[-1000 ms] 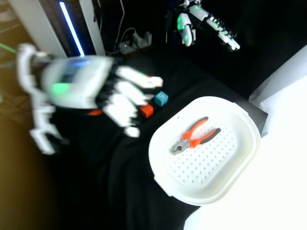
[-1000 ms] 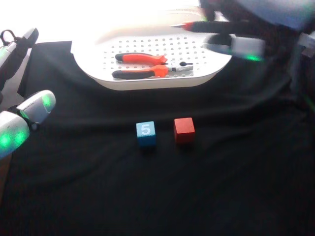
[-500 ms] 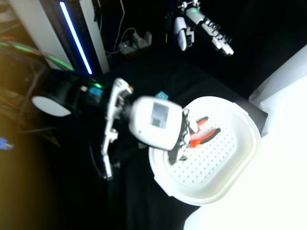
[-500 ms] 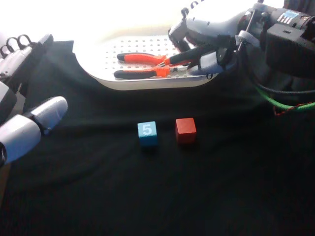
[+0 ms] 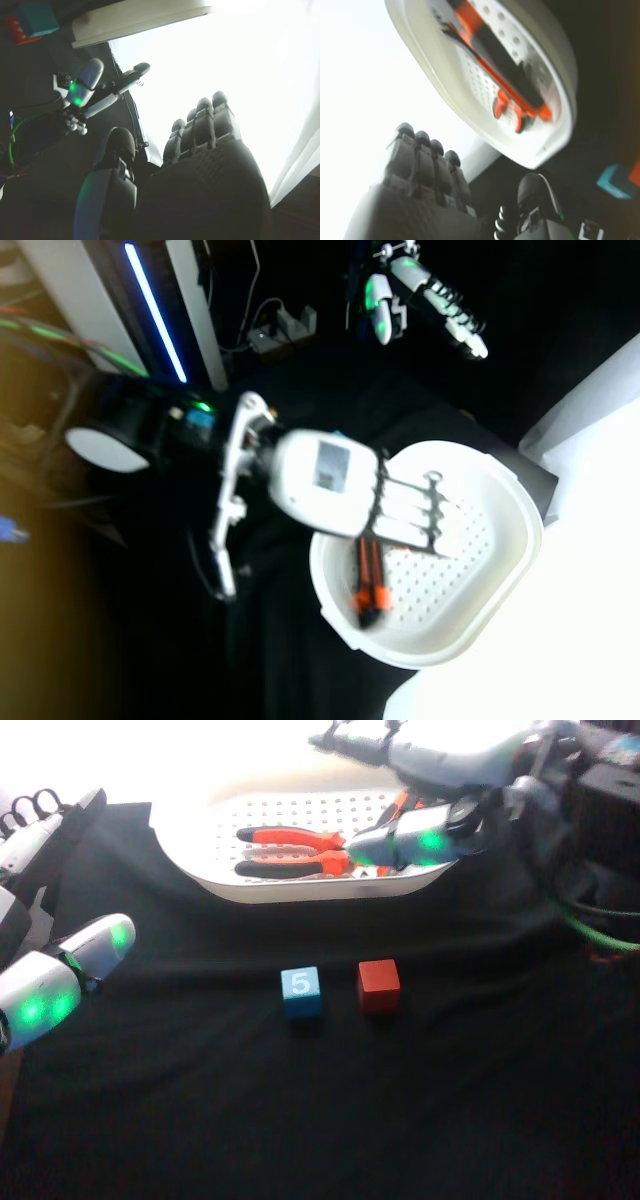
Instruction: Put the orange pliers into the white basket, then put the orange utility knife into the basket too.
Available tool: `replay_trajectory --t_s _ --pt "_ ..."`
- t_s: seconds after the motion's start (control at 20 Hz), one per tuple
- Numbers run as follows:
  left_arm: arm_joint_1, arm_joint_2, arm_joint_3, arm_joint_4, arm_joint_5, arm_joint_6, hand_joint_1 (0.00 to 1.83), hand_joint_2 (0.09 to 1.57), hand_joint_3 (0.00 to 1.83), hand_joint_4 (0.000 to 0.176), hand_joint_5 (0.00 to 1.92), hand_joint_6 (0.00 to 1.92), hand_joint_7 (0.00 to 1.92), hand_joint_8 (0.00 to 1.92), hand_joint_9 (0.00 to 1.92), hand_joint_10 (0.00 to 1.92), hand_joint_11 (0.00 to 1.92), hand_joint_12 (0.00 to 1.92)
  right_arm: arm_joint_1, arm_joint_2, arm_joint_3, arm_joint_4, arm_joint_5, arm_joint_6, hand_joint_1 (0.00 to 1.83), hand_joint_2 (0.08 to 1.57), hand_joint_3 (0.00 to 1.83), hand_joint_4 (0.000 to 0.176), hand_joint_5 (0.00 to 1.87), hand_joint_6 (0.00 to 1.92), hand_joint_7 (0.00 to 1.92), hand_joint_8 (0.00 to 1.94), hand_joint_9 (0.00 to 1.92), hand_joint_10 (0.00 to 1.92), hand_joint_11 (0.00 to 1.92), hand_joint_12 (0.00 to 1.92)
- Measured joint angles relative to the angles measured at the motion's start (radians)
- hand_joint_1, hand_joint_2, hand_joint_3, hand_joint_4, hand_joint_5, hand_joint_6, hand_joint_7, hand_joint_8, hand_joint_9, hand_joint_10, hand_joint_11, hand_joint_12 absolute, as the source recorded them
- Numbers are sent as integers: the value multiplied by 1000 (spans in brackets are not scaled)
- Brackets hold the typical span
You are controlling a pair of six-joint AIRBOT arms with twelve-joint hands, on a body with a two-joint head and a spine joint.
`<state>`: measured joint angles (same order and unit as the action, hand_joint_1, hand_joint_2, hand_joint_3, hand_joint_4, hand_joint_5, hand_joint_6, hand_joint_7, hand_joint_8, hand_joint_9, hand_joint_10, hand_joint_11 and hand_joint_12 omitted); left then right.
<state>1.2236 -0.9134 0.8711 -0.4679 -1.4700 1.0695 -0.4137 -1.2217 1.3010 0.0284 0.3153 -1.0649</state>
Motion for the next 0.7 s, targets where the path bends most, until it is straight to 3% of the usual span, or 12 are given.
replay_trajectory --t_s 0.05,0.15,0.2,0.25,0.35,0.4,0.45,0.5,0.55,0.65,0.7 --pt "0 5 -5 5 -1 0 262 1396 0 47 0 0 1 1 71 1 0 101 0 49 -55 -3 50 0 255 1158 0 44 0 0 0 0 0 0 0 0" --pt "-1 12 -10 14 -8 0 276 1389 0 50 0 0 2 1 33 0 0 3 -3 134 -140 -15 132 1 232 1151 0 68 0 0 0 0 0 0 0 0" --pt "-3 19 -13 17 -11 1 265 1360 0 77 0 0 4 2 29 0 0 0 -22 179 -182 -14 205 0 179 1146 0 116 0 0 0 0 0 0 0 0" --pt "-3 22 -13 18 -18 3 273 1349 0 93 1 0 0 0 27 0 0 0 -44 208 -209 -14 243 0 147 1135 0 134 0 0 0 0 0 0 0 0" --pt "-3 36 -15 15 -24 5 264 1333 0 101 2 1 4 1 41 6 21 11 -98 272 -267 -19 287 0 97 1131 0 118 0 0 0 0 0 0 0 0" --pt "-3 45 -19 16 -29 8 251 1314 0 116 0 0 4 1 31 1 3 1 -122 298 -291 -21 308 0 135 1126 0 156 0 0 0 0 0 0 0 0" --pt "-3 52 -24 20 -39 8 243 1299 0 123 0 0 18 6 39 4 17 8 -142 325 -314 -22 335 0 171 1139 0 172 0 0 0 0 0 0 0 0" --pt "-3 58 -24 23 -47 13 225 1289 0 126 0 0 3 0 7 0 7 5 -160 355 -335 -21 372 0 195 1153 4 158 0 0 0 0 0 0 0 0" --pt "-3 62 -24 22 -56 13 253 1278 0 117 0 0 0 0 1 0 1 0 -172 375 -348 -21 393 0 211 1150 2 153 0 0 0 0 0 0 24 11" --pt "-3 66 -24 19 -66 14 263 1267 0 114 0 0 0 0 0 0 0 0 -216 418 -379 -7 452 -2 184 1138 0 156 0 0 0 0 0 0 94 43" --pt "-3 71 -25 23 -66 15 272 1244 0 129 0 0 0 0 0 0 0 0 -255 446 -400 6 491 -2 189 1146 0 163 0 0 0 0 0 0 18 8"
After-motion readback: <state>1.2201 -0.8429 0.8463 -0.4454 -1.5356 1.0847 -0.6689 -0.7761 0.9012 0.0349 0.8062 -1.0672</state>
